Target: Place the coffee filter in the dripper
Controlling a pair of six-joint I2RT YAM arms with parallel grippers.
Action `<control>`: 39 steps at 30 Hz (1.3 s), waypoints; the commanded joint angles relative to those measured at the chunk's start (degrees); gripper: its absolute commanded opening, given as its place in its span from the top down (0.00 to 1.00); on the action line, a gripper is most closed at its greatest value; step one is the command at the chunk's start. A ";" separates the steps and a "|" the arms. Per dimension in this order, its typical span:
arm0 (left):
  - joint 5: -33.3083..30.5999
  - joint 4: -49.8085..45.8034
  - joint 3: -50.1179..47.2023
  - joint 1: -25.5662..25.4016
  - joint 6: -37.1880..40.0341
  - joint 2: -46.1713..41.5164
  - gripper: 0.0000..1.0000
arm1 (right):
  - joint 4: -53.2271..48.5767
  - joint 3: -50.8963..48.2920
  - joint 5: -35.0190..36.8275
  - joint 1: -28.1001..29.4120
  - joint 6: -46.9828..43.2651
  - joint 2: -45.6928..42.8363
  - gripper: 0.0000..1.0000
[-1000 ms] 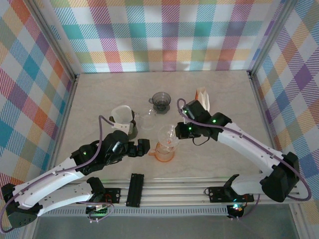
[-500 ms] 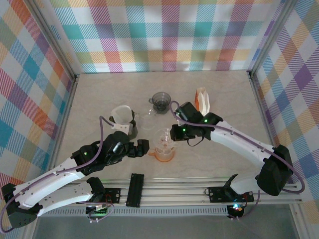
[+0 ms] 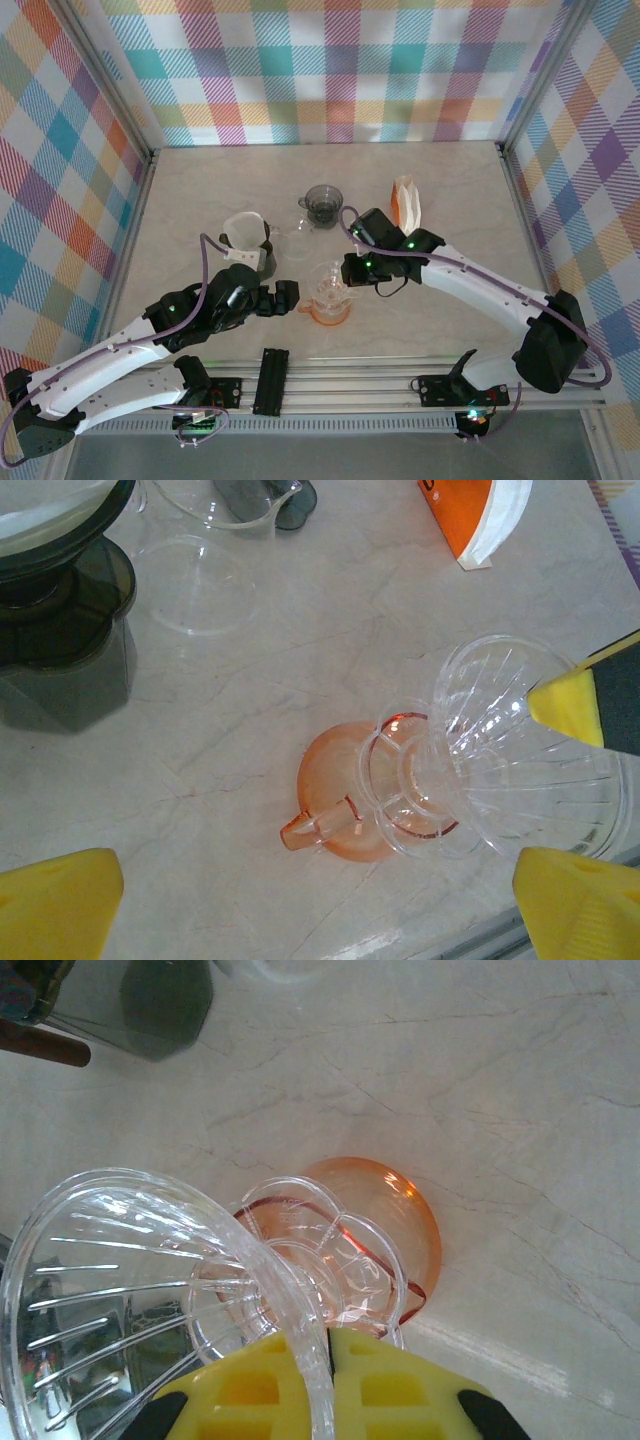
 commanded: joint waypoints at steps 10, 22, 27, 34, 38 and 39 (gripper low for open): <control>-1.54 -1.12 -0.69 -0.48 1.11 -0.87 0.00 | 1.89 -1.14 1.50 0.67 0.35 0.65 0.61; -1.95 -1.07 -0.67 -0.48 1.06 -2.45 0.00 | 3.42 -0.77 5.79 0.76 0.94 -2.52 0.26; -3.65 -2.44 0.83 -0.48 0.55 -3.20 0.00 | 4.98 -1.40 10.65 0.71 0.95 -6.36 0.22; -3.83 -1.16 1.32 -0.48 2.01 -3.51 0.00 | 2.35 1.01 15.21 -5.49 -1.25 -8.20 0.18; -3.89 -0.26 1.31 -0.49 2.29 -2.60 0.00 | 7.07 -0.45 12.07 -15.92 -2.86 -5.75 0.25; -3.79 -0.30 1.42 -0.48 2.29 -2.26 0.00 | 7.85 -0.26 11.51 -17.98 -3.05 -4.50 0.28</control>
